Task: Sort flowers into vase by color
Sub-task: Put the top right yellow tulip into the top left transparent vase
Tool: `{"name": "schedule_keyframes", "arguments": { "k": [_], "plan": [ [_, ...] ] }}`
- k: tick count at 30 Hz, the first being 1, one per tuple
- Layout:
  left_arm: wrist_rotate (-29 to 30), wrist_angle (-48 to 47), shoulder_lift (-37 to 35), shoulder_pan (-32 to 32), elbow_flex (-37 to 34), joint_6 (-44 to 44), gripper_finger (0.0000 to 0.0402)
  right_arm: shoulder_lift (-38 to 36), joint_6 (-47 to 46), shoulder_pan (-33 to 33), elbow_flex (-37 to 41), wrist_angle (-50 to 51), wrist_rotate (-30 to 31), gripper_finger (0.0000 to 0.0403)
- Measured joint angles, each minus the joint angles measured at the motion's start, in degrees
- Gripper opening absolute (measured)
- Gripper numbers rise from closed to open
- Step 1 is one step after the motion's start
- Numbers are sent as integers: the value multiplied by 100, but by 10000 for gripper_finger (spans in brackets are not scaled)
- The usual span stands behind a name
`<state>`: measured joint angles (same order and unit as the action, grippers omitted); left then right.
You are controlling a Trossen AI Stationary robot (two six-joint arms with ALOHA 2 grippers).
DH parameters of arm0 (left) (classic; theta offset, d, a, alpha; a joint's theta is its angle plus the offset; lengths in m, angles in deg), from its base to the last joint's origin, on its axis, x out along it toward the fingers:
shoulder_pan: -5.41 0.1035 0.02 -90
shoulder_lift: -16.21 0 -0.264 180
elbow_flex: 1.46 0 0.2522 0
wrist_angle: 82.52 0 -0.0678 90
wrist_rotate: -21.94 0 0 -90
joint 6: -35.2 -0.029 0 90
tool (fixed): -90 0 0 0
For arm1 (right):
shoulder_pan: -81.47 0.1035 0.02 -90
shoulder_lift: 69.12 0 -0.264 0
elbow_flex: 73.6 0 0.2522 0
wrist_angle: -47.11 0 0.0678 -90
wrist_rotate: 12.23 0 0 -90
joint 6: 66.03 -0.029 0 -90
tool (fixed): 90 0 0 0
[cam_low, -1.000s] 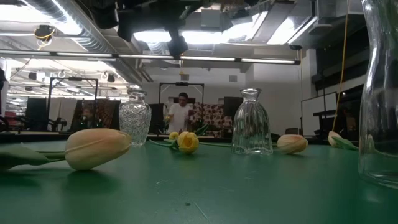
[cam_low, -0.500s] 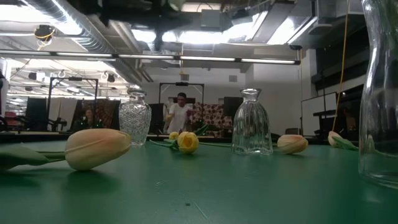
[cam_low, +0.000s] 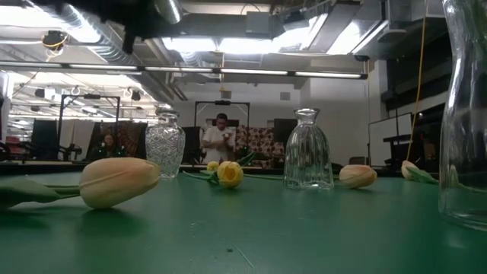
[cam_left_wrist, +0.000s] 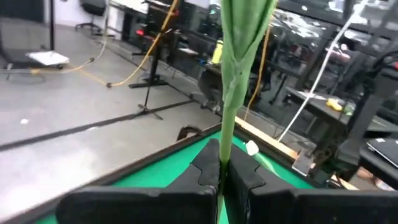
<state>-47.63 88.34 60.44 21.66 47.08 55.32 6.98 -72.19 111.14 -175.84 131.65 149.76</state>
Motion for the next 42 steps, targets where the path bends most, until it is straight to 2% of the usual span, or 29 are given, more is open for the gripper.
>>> {"name": "schedule_keyframes", "arguments": {
  "k": [4,8,14,17,22,30,42],
  "plan": [
    [346,360,-267,-117,-619,168,0,3,-213,-3,8,28,-65,250],
    [367,406,-382,-271,-883,354,0,4,-292,-4,8,28,-98,250],
    [872,330,-379,-618,-904,151,0,4,-481,-4,8,26,-178,250],
    [915,176,-379,-745,-904,133,0,4,-589,-4,8,45,-331,250],
    [1464,-170,-359,-879,-904,82,0,4,-708,-4,8,131,-414,250],
    [1481,-128,-377,-880,-904,-73,0,6,-735,-4,8,131,-516,250],
    [1202,-220,-261,-880,-902,23,0,8,-916,-4,8,129,-588,250]
  ]
}}
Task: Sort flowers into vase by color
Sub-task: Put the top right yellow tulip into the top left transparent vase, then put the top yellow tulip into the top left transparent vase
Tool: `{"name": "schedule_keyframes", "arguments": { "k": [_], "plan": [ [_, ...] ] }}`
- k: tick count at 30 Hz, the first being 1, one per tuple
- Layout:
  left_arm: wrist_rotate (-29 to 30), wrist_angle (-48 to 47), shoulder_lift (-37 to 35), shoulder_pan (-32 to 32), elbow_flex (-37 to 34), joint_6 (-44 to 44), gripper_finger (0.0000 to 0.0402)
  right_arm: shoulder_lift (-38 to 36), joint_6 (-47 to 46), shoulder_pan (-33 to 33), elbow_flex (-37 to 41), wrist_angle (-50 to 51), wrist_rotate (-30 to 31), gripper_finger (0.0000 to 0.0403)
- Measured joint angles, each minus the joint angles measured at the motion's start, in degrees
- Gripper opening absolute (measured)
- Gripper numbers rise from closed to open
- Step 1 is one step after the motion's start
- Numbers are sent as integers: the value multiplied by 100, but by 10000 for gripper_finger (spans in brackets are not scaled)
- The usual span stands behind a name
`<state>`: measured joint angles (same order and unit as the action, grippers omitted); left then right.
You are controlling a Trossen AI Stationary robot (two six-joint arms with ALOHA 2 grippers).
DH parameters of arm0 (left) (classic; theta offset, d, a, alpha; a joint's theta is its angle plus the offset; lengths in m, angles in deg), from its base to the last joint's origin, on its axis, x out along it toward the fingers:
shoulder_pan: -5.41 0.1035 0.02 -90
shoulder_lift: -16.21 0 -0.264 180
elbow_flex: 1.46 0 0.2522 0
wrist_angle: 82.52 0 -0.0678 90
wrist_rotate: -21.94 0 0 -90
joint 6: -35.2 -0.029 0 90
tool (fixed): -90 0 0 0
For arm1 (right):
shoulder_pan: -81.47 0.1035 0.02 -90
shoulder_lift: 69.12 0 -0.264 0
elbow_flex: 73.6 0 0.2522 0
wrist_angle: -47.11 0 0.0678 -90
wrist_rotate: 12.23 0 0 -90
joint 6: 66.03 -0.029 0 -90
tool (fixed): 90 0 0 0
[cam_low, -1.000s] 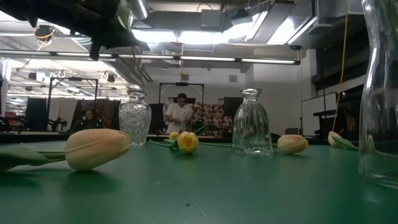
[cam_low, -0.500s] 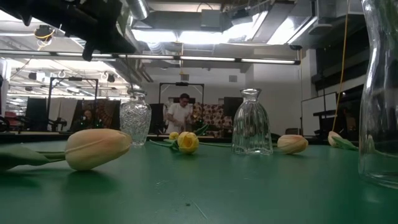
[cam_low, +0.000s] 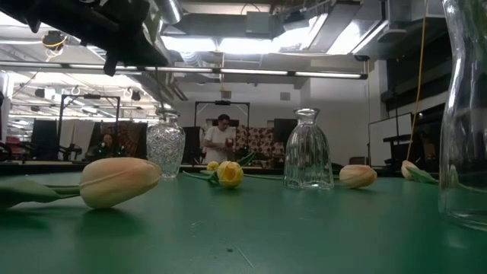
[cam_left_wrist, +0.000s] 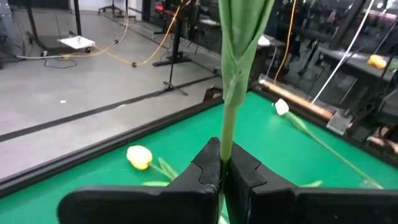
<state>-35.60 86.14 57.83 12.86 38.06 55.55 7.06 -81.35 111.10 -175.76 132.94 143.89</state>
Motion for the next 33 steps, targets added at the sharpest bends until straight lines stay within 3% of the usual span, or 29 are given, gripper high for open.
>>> {"name": "schedule_keyframes", "arguments": {
  "k": [18,33],
  "plan": [
    [-6,-472,219,4,0,-292,109,0,-137,0,0,-48,-430,250],
    [152,-1808,203,20,0,378,117,0,-148,0,0,-271,-426,250]
  ]
}}
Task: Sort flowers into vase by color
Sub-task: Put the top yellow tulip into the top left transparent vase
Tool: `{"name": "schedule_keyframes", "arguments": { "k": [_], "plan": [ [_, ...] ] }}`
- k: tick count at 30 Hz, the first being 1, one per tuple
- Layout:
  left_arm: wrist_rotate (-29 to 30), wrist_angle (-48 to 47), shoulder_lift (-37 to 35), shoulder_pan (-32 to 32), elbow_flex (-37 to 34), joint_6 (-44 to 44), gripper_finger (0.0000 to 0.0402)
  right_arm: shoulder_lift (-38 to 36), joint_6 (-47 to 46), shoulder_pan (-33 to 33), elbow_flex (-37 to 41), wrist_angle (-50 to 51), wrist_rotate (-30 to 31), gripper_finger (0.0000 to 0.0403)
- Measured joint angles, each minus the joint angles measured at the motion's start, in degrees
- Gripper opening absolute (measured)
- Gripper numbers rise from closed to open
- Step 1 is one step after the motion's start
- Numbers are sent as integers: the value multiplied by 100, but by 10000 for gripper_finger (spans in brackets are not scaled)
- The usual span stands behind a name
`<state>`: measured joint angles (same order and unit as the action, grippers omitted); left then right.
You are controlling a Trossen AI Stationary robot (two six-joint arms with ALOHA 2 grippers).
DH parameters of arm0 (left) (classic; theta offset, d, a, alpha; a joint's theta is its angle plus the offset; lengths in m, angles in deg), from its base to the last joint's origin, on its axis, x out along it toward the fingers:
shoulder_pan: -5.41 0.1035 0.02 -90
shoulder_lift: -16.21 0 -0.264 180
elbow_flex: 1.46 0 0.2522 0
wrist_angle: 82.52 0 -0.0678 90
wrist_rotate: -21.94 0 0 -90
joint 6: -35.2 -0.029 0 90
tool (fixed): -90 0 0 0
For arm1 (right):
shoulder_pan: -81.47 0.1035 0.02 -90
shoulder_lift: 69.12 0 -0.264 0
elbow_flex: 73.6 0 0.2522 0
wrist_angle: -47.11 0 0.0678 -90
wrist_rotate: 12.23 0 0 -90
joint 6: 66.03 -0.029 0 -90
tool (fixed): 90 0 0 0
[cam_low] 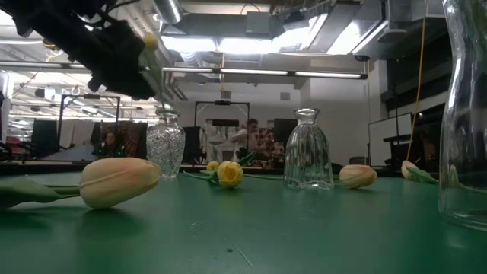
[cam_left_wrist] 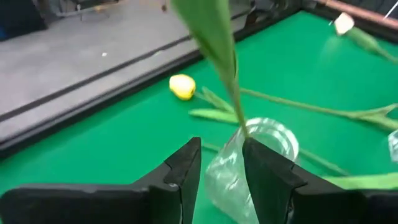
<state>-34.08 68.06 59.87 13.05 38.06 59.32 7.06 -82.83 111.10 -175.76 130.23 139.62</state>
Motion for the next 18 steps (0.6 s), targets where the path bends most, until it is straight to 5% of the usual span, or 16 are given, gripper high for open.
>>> {"name": "schedule_keyframes", "arguments": {
  "k": [8,18],
  "plan": [
    [-329,-540,-22,-67,0,721,118,-2,-1371,-620,-4,-603,150,250],
    [-518,-646,-28,-359,0,1036,118,497,-1427,-3261,-11,-1836,-2985,250]
  ]
}}
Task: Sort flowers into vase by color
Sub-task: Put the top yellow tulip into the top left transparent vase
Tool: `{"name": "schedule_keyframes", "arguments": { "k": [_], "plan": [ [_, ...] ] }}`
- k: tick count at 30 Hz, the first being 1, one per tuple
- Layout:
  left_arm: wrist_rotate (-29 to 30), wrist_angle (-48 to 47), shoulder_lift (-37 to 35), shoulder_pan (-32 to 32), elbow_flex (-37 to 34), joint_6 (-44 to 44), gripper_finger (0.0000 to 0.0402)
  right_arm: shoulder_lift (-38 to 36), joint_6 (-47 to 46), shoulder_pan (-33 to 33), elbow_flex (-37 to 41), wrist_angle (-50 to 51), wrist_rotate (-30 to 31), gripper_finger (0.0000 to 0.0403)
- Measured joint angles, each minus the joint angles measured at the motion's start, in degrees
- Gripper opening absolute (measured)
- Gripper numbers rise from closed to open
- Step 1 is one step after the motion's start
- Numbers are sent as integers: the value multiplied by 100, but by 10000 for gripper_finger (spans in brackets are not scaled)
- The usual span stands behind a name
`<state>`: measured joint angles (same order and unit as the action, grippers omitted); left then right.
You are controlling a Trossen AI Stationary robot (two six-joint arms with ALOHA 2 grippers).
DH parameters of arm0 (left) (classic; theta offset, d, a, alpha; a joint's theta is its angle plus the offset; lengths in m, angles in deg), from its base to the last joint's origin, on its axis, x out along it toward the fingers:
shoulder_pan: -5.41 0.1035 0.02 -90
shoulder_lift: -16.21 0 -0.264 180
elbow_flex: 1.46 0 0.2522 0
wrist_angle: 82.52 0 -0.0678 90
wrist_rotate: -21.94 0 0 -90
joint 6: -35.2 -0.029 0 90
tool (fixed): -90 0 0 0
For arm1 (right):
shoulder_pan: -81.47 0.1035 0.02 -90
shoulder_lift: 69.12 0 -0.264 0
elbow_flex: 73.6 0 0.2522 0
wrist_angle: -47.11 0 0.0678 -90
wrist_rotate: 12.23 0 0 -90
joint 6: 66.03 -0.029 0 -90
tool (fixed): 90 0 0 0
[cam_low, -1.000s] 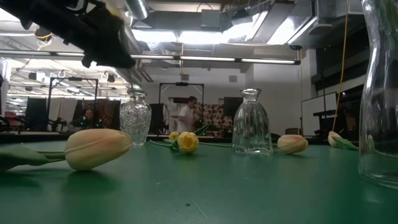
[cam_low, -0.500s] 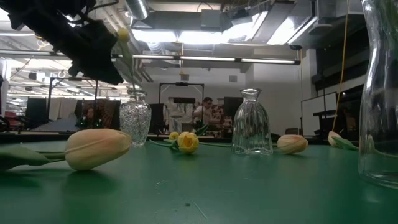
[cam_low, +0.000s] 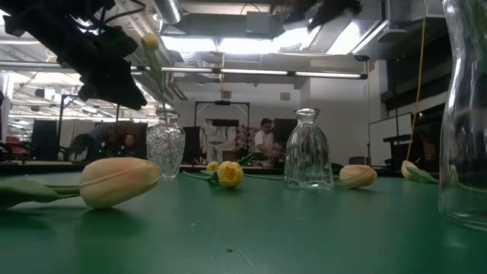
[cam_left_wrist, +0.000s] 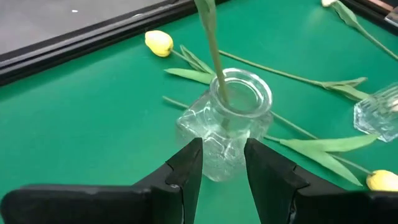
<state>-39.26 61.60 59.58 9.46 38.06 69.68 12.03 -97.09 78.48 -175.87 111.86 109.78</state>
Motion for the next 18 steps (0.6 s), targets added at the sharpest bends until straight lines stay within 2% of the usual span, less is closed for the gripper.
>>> {"name": "schedule_keyframes", "arguments": {
  "k": [4,9,13,18],
  "plan": [
    [0,-88,0,-12,0,116,118,494,13,-843,0,-524,-966,250],
    [0,-454,0,-12,0,280,118,1135,29,-1317,0,-1432,-1678,250],
    [2,-529,-2,-12,0,447,118,1643,134,-1407,-112,-1791,-1794,250],
    [2,-528,-2,-12,0,446,118,2412,359,-1392,-707,-1818,-1514,250]
  ]
}}
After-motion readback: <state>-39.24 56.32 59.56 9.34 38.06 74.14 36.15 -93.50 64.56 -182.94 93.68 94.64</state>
